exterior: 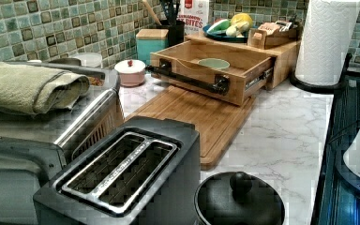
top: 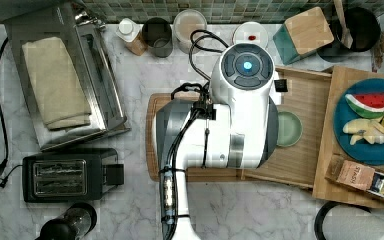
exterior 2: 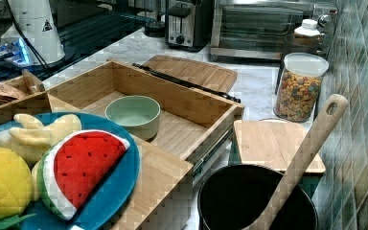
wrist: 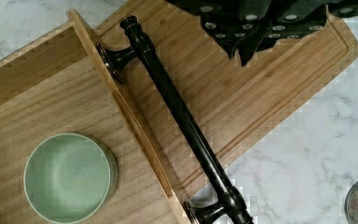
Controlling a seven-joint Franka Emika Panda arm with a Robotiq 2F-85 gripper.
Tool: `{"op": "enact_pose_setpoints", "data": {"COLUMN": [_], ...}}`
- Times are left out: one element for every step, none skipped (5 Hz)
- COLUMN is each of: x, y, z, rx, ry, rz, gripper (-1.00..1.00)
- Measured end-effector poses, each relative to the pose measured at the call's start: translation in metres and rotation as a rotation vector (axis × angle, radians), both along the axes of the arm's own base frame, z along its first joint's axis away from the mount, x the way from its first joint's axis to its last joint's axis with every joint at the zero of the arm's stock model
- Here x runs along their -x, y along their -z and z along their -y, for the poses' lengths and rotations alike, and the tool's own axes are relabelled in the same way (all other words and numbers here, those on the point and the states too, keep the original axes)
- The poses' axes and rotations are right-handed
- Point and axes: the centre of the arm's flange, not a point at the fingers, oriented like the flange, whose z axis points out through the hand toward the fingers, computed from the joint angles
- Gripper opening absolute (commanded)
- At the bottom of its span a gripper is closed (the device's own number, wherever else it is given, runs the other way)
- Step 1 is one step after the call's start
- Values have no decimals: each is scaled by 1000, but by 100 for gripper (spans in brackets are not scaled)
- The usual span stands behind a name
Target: Close the drawer.
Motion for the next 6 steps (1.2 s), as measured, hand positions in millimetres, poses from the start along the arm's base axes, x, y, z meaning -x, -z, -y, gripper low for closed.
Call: {"op": "enact_pose_setpoints", "data": {"x": [-2, -2, -5, -10, -15, -21], "y": [2, 6, 11, 23, 45, 79], "z": [2, 3, 0, -7, -15, -24], "rx": [3, 2, -2, -2, -1, -5], "ry": [2, 4, -68, -199, -231, -250], "rz": [9, 3, 35, 106, 123, 68], "gripper": [-100, -100, -100, -100, -100, -100]}}
